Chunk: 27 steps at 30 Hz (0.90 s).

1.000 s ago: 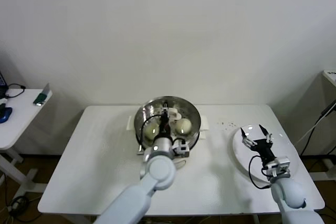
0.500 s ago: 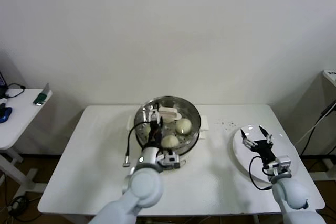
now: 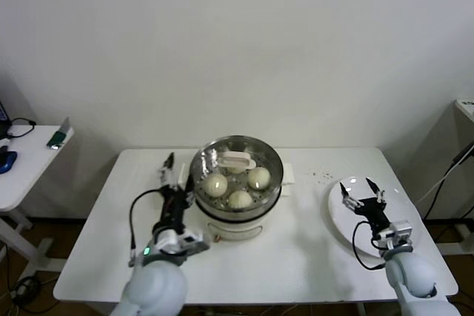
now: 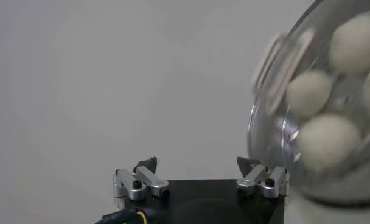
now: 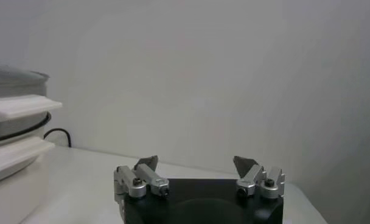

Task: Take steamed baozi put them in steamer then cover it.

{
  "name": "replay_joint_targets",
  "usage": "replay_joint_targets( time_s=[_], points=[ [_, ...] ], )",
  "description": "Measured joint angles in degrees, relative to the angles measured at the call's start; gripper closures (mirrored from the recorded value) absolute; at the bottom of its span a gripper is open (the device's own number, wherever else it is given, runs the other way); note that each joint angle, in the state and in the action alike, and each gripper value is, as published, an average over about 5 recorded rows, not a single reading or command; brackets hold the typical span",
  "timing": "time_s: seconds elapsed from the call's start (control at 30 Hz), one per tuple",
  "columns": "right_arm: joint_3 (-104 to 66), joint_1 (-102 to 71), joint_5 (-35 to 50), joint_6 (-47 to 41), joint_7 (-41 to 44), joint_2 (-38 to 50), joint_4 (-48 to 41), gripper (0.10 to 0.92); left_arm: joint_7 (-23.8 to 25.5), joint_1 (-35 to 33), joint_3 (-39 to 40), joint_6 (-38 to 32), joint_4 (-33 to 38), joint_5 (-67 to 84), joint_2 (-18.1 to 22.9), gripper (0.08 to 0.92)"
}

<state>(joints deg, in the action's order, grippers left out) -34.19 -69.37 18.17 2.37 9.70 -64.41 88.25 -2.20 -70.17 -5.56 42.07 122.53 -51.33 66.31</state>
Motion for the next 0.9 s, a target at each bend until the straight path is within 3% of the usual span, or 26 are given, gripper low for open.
replay_joint_targets(
  time_s=[0.17, 0.33, 0.6, 0.9],
  points=[
    [-0.4, -0.8, -0.6, 0.5, 0.6, -0.5, 0.5, 0.203, -4.9, -6.8, -9.1, -4.1, 0.5, 11.0, 2.3, 0.177],
    [-0.9, -1.8, -1.3, 1.2, 1.2, -1.3, 1.0, 0.203, -7.5, -12.3, -17.2, -16.0, -1.1, 21.5, 6.4, 0.177],
    [-1.7, -3.2, -1.3, 2.3, 1.8, -1.6, 1.4, 0.203, -8.8, -17.3, -24.2, -35.0, -5.8, 34.1, 10.7, 0.177],
    [-2.3, -4.3, -0.5, 3.1, 2.2, -2.0, 2.3, 0.203, -7.8, -19.2, -27.9, -42.7, -9.1, 41.6, 12.9, 0.177]
  ],
)
